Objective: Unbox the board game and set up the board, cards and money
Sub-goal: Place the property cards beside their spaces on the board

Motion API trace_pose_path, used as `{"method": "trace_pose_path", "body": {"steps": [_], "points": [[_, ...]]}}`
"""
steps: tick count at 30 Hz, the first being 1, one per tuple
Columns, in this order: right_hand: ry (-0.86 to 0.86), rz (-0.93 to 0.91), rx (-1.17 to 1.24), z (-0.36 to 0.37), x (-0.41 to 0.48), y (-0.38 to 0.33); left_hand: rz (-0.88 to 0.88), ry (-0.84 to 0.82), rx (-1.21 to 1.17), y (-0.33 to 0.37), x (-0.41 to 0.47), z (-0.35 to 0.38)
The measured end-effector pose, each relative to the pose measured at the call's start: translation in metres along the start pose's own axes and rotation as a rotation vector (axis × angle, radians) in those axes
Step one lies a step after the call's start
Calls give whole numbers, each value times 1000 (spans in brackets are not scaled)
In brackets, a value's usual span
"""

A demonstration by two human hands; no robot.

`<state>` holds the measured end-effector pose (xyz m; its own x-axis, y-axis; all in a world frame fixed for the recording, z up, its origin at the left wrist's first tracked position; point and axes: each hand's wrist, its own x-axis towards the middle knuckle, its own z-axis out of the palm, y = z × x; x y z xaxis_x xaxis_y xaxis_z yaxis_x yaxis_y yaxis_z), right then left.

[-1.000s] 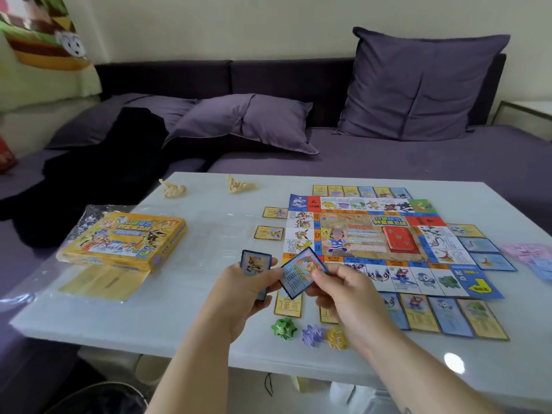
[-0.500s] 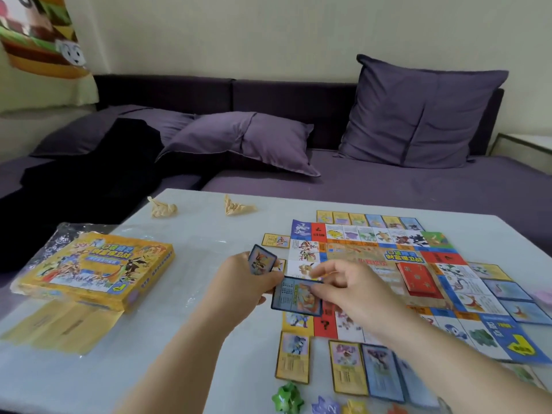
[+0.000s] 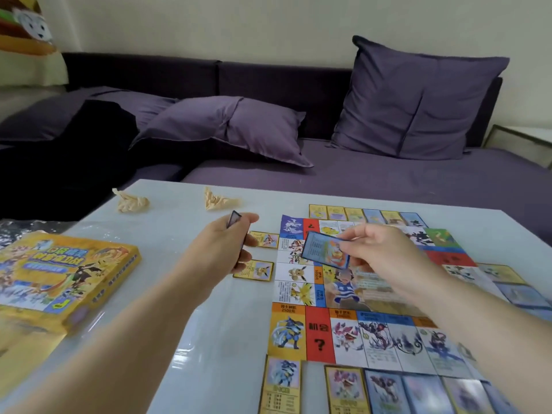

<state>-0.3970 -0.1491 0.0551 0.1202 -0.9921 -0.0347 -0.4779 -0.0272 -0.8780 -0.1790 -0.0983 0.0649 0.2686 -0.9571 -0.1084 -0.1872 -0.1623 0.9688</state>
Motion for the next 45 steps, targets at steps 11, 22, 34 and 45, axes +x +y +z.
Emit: {"method": "trace_pose_path", "body": {"steps": [11,22,34,45], "points": [[-102,81,183,-17,-73,20,-21,-240,185,7,-48,54],[-184,57,129,-96,-78,18,227,-328,464,53,-52,119],[366,109,-132,-222,105,109,404,-214,655,71,99,254],[335,108,-340,-204,212,162,637,-520,1259,61,170,322]]}}
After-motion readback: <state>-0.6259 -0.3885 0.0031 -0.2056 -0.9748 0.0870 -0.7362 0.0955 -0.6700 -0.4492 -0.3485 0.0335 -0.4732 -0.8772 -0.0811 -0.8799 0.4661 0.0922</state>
